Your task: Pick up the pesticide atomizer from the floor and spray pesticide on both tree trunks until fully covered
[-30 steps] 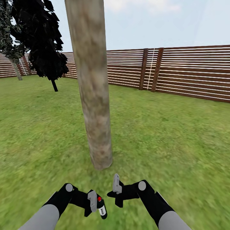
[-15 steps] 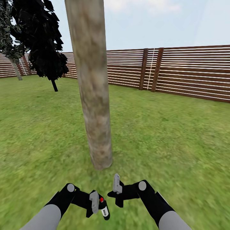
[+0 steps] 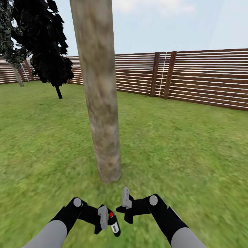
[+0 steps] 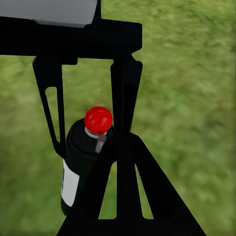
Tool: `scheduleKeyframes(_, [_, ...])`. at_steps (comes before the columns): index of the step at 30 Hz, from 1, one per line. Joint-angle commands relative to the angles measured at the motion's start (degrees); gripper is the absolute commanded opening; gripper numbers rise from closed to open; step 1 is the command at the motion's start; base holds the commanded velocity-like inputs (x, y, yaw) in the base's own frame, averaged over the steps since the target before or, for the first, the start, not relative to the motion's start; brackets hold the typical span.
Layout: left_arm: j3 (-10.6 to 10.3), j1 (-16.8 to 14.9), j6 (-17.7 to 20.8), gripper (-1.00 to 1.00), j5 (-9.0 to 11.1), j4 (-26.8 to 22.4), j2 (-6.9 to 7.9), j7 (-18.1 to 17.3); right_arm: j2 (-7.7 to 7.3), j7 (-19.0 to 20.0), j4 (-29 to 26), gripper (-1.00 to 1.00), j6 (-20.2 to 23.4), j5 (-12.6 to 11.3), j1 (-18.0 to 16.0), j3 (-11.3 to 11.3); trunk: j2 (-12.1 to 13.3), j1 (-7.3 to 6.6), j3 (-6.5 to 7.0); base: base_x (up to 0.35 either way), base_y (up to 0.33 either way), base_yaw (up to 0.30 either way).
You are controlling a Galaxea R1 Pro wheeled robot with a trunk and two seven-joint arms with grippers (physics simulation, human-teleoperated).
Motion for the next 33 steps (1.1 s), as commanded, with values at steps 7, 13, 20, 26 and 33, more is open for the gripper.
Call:
scheduleKeyframes(7, [0.5,0.0,-0.3,-1.00,1.7,-0.1,-0.02,-0.2,-0.01,0.0,-0.1,-1.00,-0.5,0.6,0.0,-0.1,0.0,-0.01,-0.05,0.000,0.000,0.000])
scheduleKeyframes(13, [0.5,0.0,-0.3,-1.00,1.8,-0.1,-0.09,-0.3,-0.07,0.0,-0.1,-1.00,-0.5,0.6,0.0,-0.1,0.0,-0.01,-0.05,0.000,0.000,0.000])
scheduleKeyframes(20, [0.5,-0.1,-0.3,-1.00,1.9,-0.1,-0.66,-0.3,-0.07,0.0,-0.1,-1.00,-0.5,0.6,0.0,-0.1,0.0,-0.01,-0.05,0.000,0.000,0.000])
scheduleKeyframes(26, [0.6,-0.2,-0.2,-1.00,2.0,-0.1,-0.70,-0.3,-0.13,0.0,-0.1,-1.00,-0.6,0.6,0.0,-0.1,0.0,-0.01,-0.05,0.000,0.000,0.000])
scheduleKeyframes(33, [0.6,-0.3,-0.3,-1.00,3.0,-0.1,-0.70,-0.3,-0.16,0.0,0.0,-1.00,-0.6,0.6,0.0,-0.1,0.0,-0.01,-0.05,0.000,0.000,0.000])
